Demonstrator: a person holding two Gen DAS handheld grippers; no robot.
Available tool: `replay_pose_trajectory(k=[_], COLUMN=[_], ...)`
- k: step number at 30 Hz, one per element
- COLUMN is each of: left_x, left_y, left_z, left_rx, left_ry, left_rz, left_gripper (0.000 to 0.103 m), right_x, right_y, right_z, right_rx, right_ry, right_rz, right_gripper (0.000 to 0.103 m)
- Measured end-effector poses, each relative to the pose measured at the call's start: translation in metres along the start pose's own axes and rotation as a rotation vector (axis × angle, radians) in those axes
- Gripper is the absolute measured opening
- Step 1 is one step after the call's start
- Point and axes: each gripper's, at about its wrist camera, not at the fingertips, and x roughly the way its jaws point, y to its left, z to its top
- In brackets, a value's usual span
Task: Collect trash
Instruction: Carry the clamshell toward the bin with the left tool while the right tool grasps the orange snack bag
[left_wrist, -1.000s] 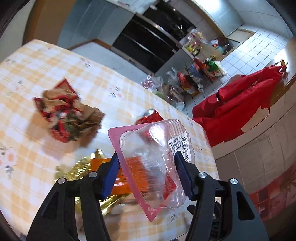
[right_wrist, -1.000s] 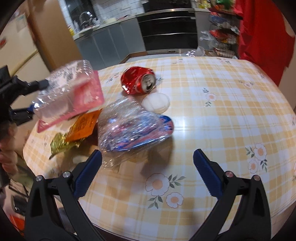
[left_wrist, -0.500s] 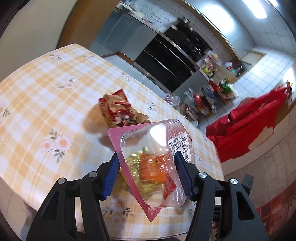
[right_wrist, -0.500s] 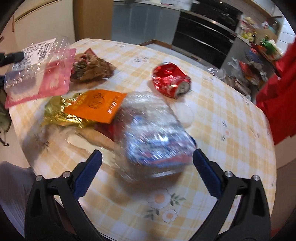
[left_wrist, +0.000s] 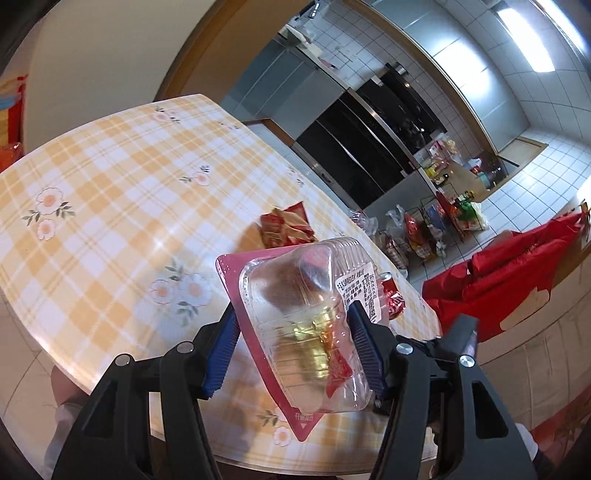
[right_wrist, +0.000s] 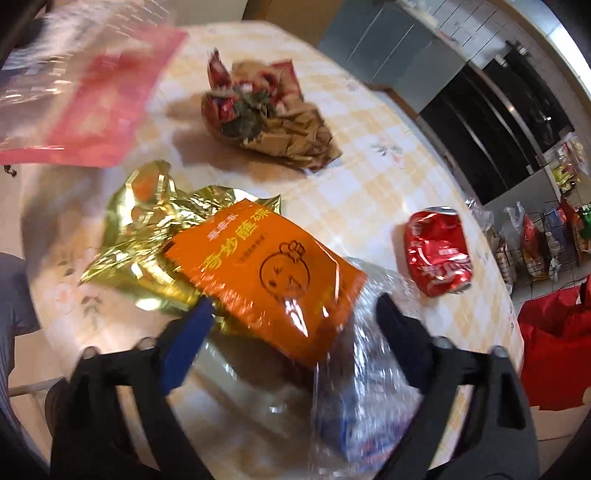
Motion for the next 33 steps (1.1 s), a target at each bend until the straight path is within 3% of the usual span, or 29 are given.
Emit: replay_pose_trajectory(k=[4,8,16,22,28,31,33], left_x=[0.001,0.007,0.02,0.023,0.023,0.022,0.022], left_y=[0.012,0.021,0.032,0.032,0.036,0.035,0.036], left_z=[0.002,0.001,0.001,0.002,0.001,-0.001,-0.001], left_rx=[-0.02,-0.036,-0.058,-0.045,-0.058,-0.061,-0.064], left_ry=[-0.001,0.004,0.011,0.007,0.009,0.011,0.014], left_rz=[-0.001,0.001,0.016,0.024,0.023,0.021,0.02], left_gripper=[0.058,0.058,0.058,0.058,0.058,0.058,0.058], right_x=[0.011,0.013,0.023,0.031,0.036,0.044,0.043], right_y=[0.003,0.01,0.023,0.017,0.018,0.009,0.003], right_z=[0.014,0.024,0.045,0.059,0.07,0.071,0.07], right_rx=[-0.023,-0.082,-0.165,-0.048,-0.056,-0.02,0.011], right_ry=[0.027,0.029,0.038,0.029,0.042,0.051,0.059], right_rz=[0.041,0.036,0.02,0.101,0.084,0.107,0.14], right_gripper=[0.083,0.092,0.091,0.08,0.077,0.07,0.053])
